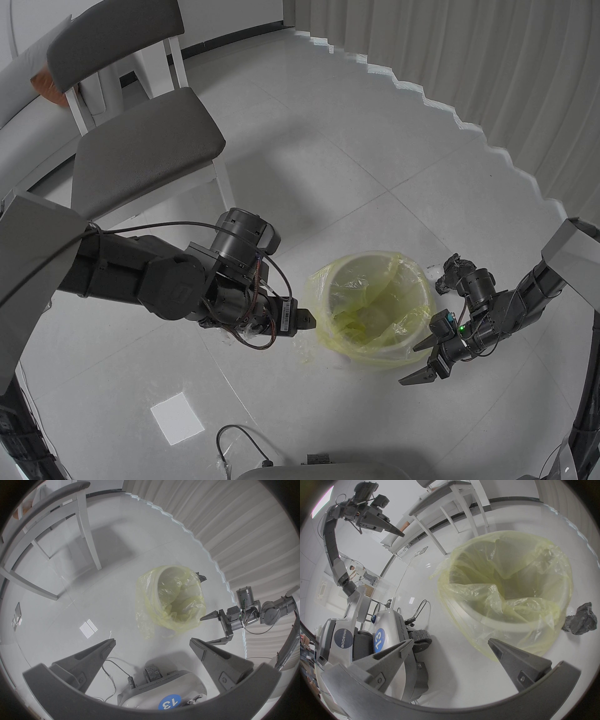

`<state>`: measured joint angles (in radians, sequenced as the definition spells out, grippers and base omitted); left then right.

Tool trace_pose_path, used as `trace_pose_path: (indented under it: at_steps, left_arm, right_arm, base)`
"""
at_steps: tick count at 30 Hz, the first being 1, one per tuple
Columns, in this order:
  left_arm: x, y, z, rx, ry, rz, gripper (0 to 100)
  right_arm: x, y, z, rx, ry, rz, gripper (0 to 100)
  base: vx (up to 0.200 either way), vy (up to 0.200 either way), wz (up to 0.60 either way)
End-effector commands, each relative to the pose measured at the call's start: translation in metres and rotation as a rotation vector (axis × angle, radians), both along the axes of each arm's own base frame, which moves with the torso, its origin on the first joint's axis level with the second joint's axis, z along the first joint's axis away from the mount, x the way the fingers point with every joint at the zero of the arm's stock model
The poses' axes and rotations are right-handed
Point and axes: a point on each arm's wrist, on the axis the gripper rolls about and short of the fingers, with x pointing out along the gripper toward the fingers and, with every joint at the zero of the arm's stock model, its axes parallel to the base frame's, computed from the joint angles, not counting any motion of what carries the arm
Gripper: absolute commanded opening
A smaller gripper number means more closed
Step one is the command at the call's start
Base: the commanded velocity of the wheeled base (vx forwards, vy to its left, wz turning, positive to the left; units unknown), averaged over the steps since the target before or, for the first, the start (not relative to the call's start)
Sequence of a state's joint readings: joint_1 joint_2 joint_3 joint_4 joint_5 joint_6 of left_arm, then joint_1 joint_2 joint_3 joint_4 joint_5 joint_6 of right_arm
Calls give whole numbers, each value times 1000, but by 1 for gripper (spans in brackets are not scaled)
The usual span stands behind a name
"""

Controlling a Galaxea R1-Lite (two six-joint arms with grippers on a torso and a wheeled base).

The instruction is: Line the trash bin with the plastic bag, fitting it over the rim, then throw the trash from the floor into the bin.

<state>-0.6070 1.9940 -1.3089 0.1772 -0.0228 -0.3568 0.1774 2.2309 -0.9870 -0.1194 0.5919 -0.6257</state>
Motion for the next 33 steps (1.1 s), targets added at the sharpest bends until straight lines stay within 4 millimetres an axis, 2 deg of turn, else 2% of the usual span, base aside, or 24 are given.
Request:
trace_pose_path:
  at_steps: [1, 6, 14, 26, 32, 33]
  left_arm:
    - [1, 2, 2, -4, -5, 4, 100]
    - [-1, 2, 5, -9, -11, 4, 100]
    - [-1, 1, 8, -20, -24, 2, 100]
    - [-4, 2, 6, -15, -16, 0, 100]
    - [-4, 1, 4, -12, -9, -1, 100]
    - [-4, 1, 2, -7, -2, -1, 100]
  right_arm:
    - [10, 4, -22, -4, 36, 1, 100]
    - [17, 11, -32, 0, 39, 6, 100]
    - [28, 19, -61, -3, 81, 7, 100]
    - [30, 19, -60, 4, 80, 1, 100]
    - [8, 0, -16, 3, 17, -5, 100]
    - [-2, -7, 1, 4, -9, -13, 100]
  base:
    - [0, 0, 0]
    - [0, 0, 0]
    - [0, 0, 0]
    - [0, 0, 0]
    - [0, 0, 0]
    - [0, 0, 0]
